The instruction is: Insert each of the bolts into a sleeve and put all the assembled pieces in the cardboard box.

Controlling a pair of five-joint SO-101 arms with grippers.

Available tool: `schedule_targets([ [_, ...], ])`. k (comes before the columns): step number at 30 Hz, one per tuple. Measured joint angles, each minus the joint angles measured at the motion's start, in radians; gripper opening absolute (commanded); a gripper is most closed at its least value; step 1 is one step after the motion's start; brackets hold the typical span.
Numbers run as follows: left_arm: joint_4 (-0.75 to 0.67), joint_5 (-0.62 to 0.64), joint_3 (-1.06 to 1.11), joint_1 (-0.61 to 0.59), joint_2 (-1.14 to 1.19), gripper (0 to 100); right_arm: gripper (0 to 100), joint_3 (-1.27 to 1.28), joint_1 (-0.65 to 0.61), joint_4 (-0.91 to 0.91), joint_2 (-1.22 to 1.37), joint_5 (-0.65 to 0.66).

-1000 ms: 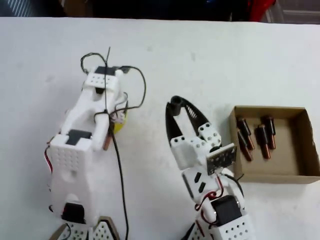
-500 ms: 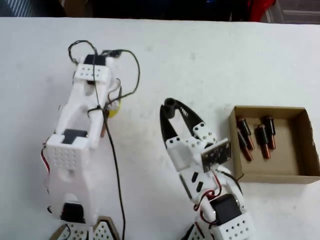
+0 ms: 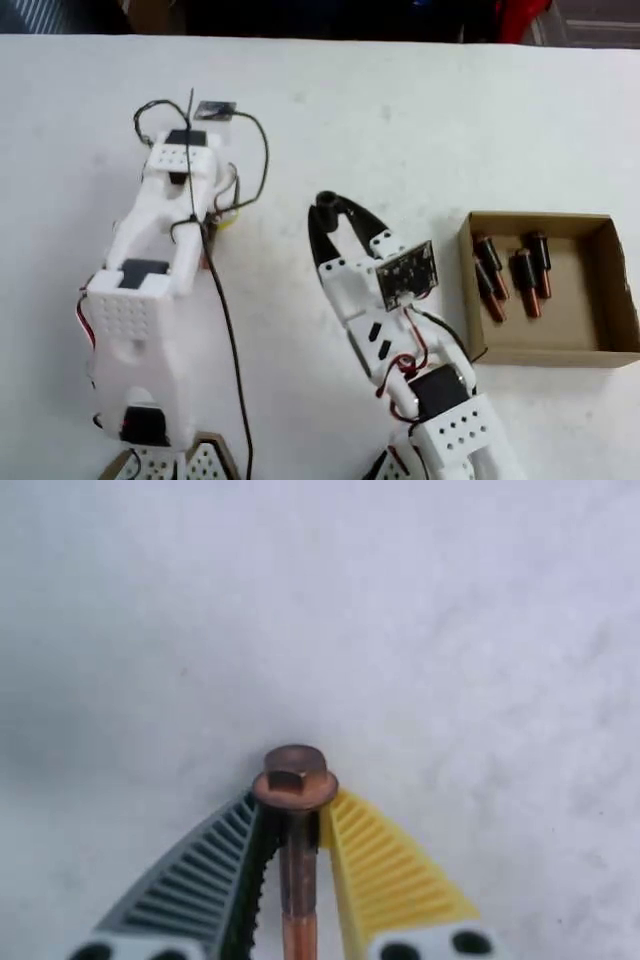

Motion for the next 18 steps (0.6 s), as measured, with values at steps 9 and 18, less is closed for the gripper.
schedule_targets([
  [9, -0.005, 0.0, 0.006, 0.0, 0.0, 7, 1.6, 0.028, 0.0, -0.003, 0.0, 0.0],
  [18, -0.005, -0.003, 0.006, -0.006, 0.0, 14, 1.6, 0.029, 0.0, -0.003, 0.0, 0.0],
])
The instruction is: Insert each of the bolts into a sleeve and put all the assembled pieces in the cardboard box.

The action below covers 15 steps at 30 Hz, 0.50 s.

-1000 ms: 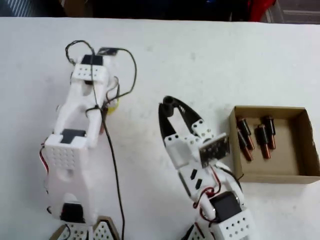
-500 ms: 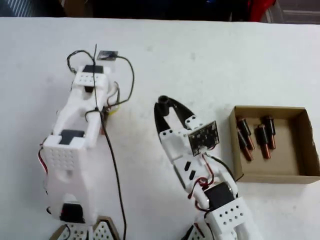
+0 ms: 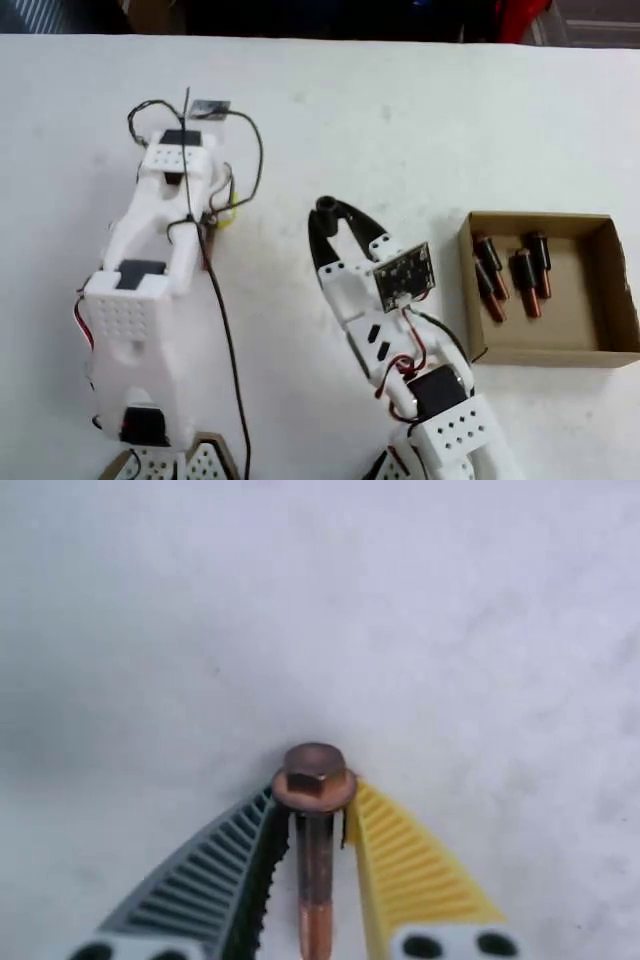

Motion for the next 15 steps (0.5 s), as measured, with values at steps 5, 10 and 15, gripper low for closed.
schedule_targets([
  [5, 0.0, -0.002, 0.003, -0.002, 0.0, 14, 1.6, 0.0, 0.0, 0.0, 0.0, 0.0],
  [10, 0.005, 0.002, 0.003, -0.002, 0.0, 14, 1.6, 0.0, 0.0, 0.0, 0.0, 0.0],
  [15, 0.006, 0.002, 0.003, -0.002, 0.0, 13, 1.6, 0.0, 0.0, 0.0, 0.0, 0.0],
])
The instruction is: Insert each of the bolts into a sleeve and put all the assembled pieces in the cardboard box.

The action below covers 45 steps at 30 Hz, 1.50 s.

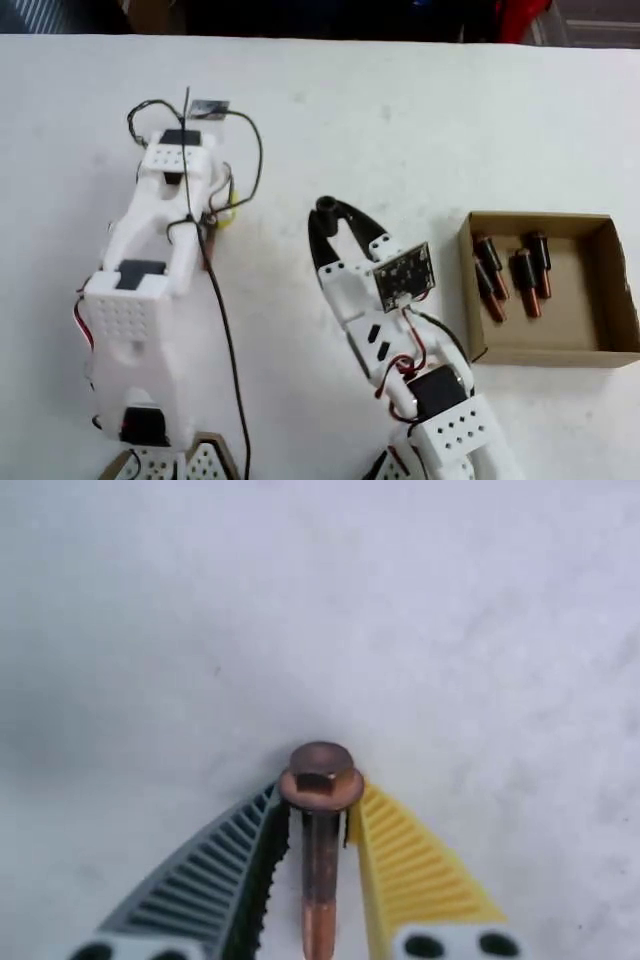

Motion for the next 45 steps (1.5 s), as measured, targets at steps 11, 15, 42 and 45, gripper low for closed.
schedule_targets([
  [11, -0.002, -0.002, -0.002, 0.009, 0.003, 2, 1.6, 0.026, 0.0, -0.005, 0.0, 0.0],
  [15, -0.002, -0.002, -0.002, 0.009, 0.003, 2, 1.6, 0.031, 0.0, -0.006, 0.0, 0.0],
  [42, 0.091, -0.002, 0.43, 0.072, -0.855, 2, 1.6, 0.091, -0.1, -0.176, 0.006, 0.0],
  [45, 0.034, 0.0, 0.532, 0.071, -1.011, 2, 1.6, 0.091, -0.114, -0.176, 0.006, 0.0],
])
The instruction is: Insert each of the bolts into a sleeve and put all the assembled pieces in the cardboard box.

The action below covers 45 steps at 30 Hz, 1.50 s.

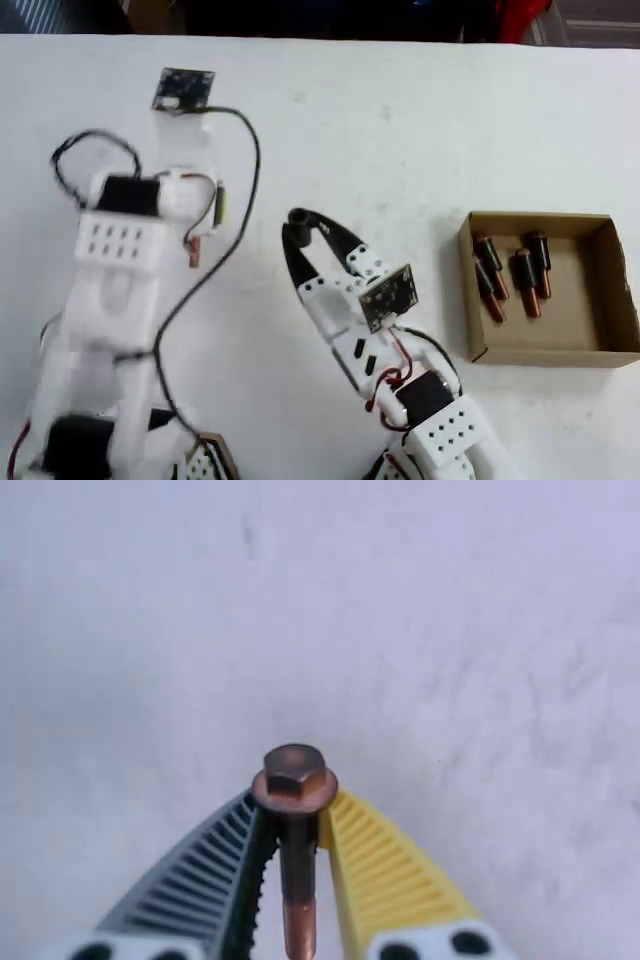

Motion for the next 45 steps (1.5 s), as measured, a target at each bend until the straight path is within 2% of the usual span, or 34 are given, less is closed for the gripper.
schedule_targets([
  [10, -0.216, -0.002, 0.236, 0.012, -0.454, 2, 1.6, 0.026, 0.0, 0.0, 0.0, 0.0],
  [18, -0.387, -0.002, 0.347, 0.187, -0.654, 2, 1.6, 0.026, 0.0, 0.0, 0.0, 0.0],
  [26, -0.537, 0.002, 0.391, 0.252, -0.729, 2, 1.6, 0.026, 0.0, 0.0, 0.0, 0.0],
  [34, -0.611, 0.16, 0.391, 0.299, -0.735, 2, 1.6, 0.026, 0.0, 0.0, 0.0, 0.0],
  [39, -0.611, 0.169, 0.446, 0.354, -0.74, 2, 1.6, 0.026, 0.0, 0.0, 0.0, 0.0],
  [45, -0.736, 0.169, 0.529, 0.368, -0.74, 2, 1.6, 0.026, 0.0, 0.0, 0.0, 0.0],
])
